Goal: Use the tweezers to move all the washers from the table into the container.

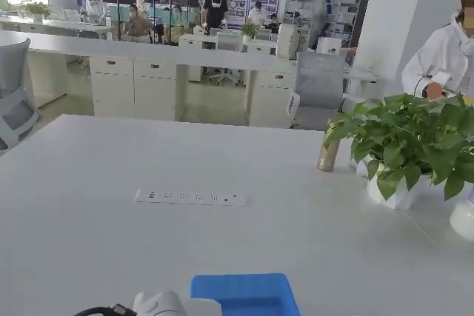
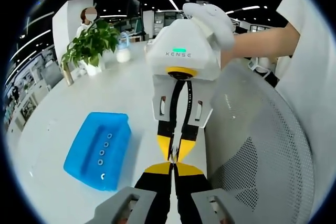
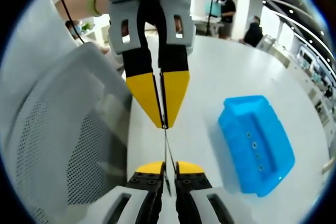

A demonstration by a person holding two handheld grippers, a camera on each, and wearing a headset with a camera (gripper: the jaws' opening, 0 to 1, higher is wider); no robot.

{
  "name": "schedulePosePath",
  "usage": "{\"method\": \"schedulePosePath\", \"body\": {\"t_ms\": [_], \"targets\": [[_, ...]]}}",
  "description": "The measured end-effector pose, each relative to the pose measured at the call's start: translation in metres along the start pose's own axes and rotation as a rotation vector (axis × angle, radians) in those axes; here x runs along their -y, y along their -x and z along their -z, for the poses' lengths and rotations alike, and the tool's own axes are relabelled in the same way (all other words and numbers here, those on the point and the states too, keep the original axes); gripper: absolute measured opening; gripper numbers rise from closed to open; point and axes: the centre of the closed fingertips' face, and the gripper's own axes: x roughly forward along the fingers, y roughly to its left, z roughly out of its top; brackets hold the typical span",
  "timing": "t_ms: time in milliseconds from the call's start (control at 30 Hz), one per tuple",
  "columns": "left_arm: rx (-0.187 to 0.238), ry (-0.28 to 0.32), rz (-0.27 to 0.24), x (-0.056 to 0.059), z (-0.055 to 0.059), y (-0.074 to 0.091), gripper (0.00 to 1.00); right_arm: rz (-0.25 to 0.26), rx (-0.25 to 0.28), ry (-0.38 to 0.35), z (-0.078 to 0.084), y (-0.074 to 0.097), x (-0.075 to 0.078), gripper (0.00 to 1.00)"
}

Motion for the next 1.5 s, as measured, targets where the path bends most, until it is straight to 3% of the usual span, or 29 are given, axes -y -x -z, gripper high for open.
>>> {"method": "schedulePosePath", "body": {"t_ms": [467,833,1233,1400,1500], "targets": [[-0.083,0.027,0.001,0.002,0.028,-0.006,0.00,0.020,0.022,-0.090,0.004,-0.013,0.000,0.07],[-0.133,0.040,0.012,-0.001,0.040,-0.013,0.00,0.045,0.051,-0.156,0.008,-0.017,0.001,0.09],[-0.163,0.072,0.019,0.000,0.046,-0.015,0.00,0.077,0.125,-0.271,0.008,-0.022,0.002,0.14],[-0.204,0.083,0.021,-0.001,0.050,-0.017,0.00,0.088,0.239,-0.470,0.002,-0.020,0.005,0.19],[-0.224,0.073,0.020,-0.001,0.053,-0.017,0.00,0.118,0.304,-0.594,0.002,-0.008,0.008,0.21]]}}
